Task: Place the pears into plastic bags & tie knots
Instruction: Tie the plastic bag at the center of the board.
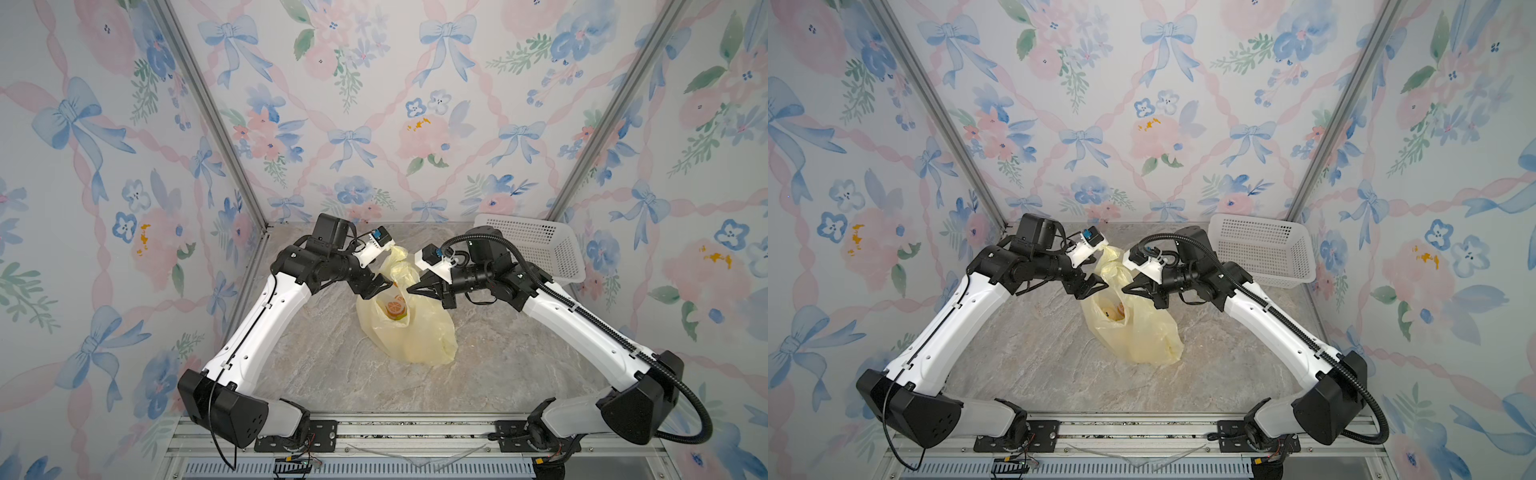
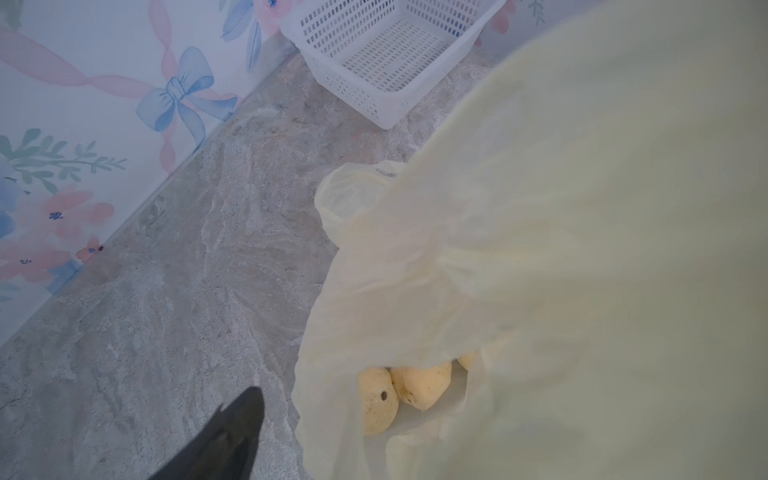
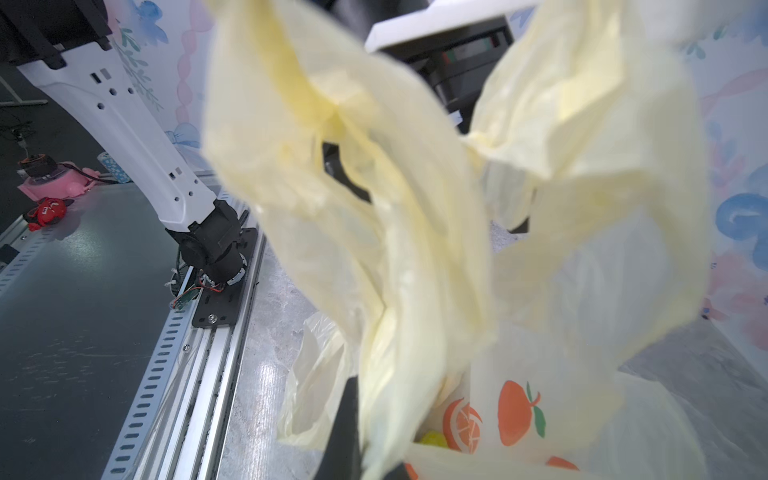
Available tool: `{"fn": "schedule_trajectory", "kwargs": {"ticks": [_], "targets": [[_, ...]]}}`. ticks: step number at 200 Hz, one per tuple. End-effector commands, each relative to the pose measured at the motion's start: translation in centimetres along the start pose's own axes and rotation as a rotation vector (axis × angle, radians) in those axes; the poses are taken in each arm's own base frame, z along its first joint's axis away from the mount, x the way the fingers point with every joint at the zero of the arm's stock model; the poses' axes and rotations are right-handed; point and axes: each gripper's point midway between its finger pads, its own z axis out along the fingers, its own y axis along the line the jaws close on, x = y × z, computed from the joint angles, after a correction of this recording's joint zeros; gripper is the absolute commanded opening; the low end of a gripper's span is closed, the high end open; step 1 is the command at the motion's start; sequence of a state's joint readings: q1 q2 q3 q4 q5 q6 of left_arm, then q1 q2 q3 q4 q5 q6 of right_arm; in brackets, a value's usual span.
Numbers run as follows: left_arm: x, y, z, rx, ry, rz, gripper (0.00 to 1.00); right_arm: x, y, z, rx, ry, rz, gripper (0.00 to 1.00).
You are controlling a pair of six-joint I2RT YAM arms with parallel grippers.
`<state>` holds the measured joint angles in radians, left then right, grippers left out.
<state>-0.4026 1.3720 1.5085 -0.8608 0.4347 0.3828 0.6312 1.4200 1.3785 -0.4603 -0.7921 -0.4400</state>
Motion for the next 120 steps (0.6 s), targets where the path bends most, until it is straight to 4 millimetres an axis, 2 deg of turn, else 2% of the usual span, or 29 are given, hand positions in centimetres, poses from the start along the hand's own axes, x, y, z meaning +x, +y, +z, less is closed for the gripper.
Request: {"fn": "schedule_trajectory", "kwargs": {"ticks": [1,33,40,56,73,95,120], "targets": [[0.9,0.7,-0.3,-0.057,0.025,-0.03,0.88,-0.4,0.0,-0.2,0.016,0.018,-0.021,0.0],[0.4,0.3,-1.4,-0.071,-0.003,-0.017,0.9,0.5,-0.8,-1.3,0.059,0.048,-0.016,0.0],[0.3,0.0,-1.6,-0.061,-0.012,-0.01,0.88,0.5,-1.3,-1.9,0.076,0.047,-0.012,0.0],[-0.2,-0.7,-1.5,-0.018,-0.037,0.008,0.74,0.3,-2.0,-3.0,0.097,0.034,-0.008,0.0],[-1.0,-1.1,-0.3,0.044,-0.078,0.004,0.55,0.2,-2.2,-3.8,0.096,0.035,-0.032,0.0],[-1.6,-1.6,2.1,0.125,-0.089,-0.006,0.43,0.4,-1.3,-4.0,0.039,0.048,-0.059,0.0],[-2.1,-2.5,4.0,0.211,-0.093,-0.006,0.35,0.3,-1.0,-3.8,-0.004,0.059,-0.072,0.0]]}}
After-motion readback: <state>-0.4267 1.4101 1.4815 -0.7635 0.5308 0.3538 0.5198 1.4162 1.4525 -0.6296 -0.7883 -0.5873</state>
